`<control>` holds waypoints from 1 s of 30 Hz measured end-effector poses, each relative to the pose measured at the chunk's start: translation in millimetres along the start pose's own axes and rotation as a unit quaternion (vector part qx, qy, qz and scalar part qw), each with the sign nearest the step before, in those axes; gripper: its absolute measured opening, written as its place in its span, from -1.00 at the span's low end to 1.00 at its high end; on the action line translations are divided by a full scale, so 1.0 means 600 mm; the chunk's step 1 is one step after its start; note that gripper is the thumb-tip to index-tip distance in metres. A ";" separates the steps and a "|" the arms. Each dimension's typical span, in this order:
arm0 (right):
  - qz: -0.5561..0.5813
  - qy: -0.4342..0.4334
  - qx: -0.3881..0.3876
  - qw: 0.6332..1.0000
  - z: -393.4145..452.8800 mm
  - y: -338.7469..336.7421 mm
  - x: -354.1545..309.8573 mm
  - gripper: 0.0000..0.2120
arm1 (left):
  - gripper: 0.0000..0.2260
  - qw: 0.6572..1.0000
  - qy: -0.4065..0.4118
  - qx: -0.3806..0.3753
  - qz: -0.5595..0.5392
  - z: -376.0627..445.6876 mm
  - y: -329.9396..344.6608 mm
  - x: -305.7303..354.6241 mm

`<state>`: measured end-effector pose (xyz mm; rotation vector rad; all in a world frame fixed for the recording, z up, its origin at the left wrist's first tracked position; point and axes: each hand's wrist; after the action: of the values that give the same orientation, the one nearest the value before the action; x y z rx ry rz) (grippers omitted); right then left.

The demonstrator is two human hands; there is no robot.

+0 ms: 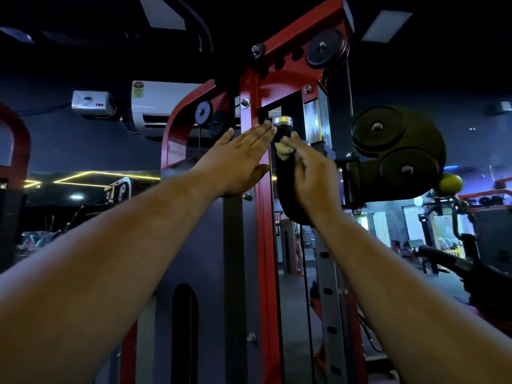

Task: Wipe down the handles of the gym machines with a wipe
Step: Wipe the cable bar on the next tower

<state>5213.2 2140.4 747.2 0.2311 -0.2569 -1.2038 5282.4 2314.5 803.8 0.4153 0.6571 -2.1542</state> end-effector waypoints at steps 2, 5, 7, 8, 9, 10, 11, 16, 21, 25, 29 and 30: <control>0.038 -0.003 -0.008 0.999 -0.025 0.011 0.001 -0.70 | -0.31 1.000 0.001 -0.007 -0.007 -0.004 0.010 0.013; 0.035 -0.044 -0.024 0.998 -0.116 -0.015 0.031 -0.65 | -0.30 1.000 -0.002 -0.001 -0.030 -0.015 0.023 0.029; 0.002 -0.055 -0.033 0.998 -0.175 -0.044 0.064 -0.57 | -0.32 0.999 0.011 0.017 -0.037 -0.019 0.030 0.036; -0.020 -0.068 -0.045 0.996 -0.194 -0.058 0.078 -0.54 | -0.33 0.999 0.028 0.024 -0.037 -0.021 0.033 0.040; -0.037 -0.085 -0.069 0.993 -0.206 -0.070 0.091 -0.51 | -0.32 0.998 0.047 0.026 -0.034 -0.024 0.038 0.044; -0.037 -0.096 -0.101 0.990 -0.210 -0.080 0.103 -0.49 | -0.30 0.997 0.063 0.022 -0.032 -0.026 0.043 0.048; -0.022 -0.086 -0.128 0.988 -0.206 -0.088 0.111 -0.51 | -0.28 0.997 0.070 0.017 -0.031 -0.028 0.049 0.051; -0.015 0.042 -0.086 0.995 -0.176 -0.082 0.098 -0.64 | -0.25 0.997 0.075 0.029 -0.006 -0.023 0.064 0.045; -0.042 -0.009 -0.083 0.996 -0.204 -0.071 0.082 -0.62 | -0.24 0.996 0.081 0.031 0.005 -0.026 0.066 0.042; -0.113 0.108 -0.098 0.983 -0.179 -0.087 0.107 -0.62 | -0.23 0.997 0.076 0.025 0.004 -0.026 0.058 0.043; 0.003 0.068 -0.073 0.995 -0.153 -0.058 0.037 -0.63 | -0.25 0.997 0.076 0.017 -0.002 -0.024 0.058 0.042; 0.031 0.060 -0.064 0.996 -0.153 -0.055 0.027 -0.62 | -0.24 0.997 0.076 0.012 -0.003 -0.024 0.054 0.041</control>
<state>5218.4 2117.9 651.2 0.1819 -0.0808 -1.1359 5294.4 2290.7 770.0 0.5946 0.7175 -2.1539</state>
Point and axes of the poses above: each hand's wrist, its own z-axis towards the middle knuckle, its own y-axis out of the palm, x = y × z, and after that the axes turned 10 degrees about x, right-handed
